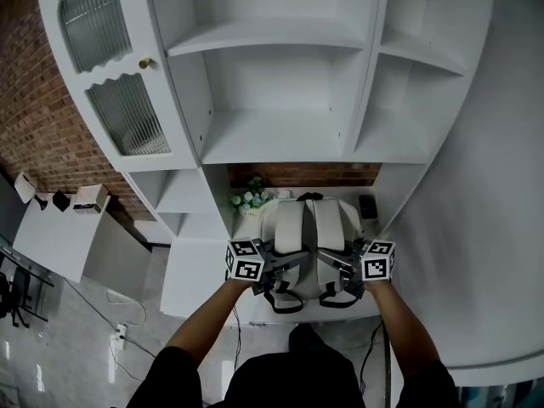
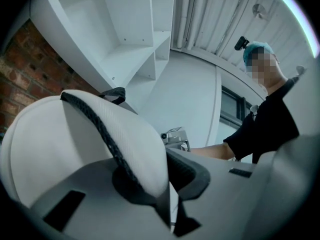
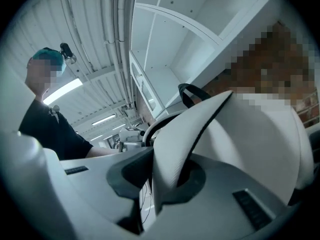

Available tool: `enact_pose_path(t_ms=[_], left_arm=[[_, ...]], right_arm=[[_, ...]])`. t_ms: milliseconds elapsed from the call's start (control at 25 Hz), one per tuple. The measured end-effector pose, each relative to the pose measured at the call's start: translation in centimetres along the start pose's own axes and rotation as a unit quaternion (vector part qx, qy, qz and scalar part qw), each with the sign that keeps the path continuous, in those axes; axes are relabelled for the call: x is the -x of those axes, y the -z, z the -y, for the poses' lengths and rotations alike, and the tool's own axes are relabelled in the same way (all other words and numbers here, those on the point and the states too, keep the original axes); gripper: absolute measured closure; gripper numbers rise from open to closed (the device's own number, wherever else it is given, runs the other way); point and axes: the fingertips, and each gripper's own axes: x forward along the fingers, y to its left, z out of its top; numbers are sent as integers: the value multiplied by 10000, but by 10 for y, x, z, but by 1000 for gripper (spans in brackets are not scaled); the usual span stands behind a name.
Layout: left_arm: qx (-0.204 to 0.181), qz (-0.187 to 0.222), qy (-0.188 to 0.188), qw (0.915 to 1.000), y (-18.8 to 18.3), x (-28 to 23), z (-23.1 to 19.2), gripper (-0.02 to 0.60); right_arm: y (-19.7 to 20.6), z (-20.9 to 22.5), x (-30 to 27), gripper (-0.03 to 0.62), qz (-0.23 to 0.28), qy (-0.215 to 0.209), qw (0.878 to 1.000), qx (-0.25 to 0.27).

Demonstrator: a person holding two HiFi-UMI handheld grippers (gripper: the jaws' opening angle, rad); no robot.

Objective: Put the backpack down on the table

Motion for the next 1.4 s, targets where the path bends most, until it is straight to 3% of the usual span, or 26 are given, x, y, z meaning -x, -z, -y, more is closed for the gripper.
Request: enact_pose_path(t_ms=[560, 800, 1080, 1320, 1400], left_arm=[[779, -168, -156, 9967, 47, -6, -47, 528], [1014, -251, -374, 9938, 63, -8, -70, 525], [1096, -143, -574, 9922, 66, -10, -88, 482], [1273, -15, -648, 9897, 69, -12, -97, 406], [1335, 13, -699, 9886, 71, -12, -100, 380]], right_arm=[[35, 53, -7, 540, -104, -34, 9980, -618], [46, 77, -16, 540, -86, 263, 9973, -684], [54, 97, -21, 540, -55, 275, 9950, -963], [56, 108, -24, 537, -216, 243, 9941, -1030], [59, 109, -25, 508, -353, 243, 9943, -979]])
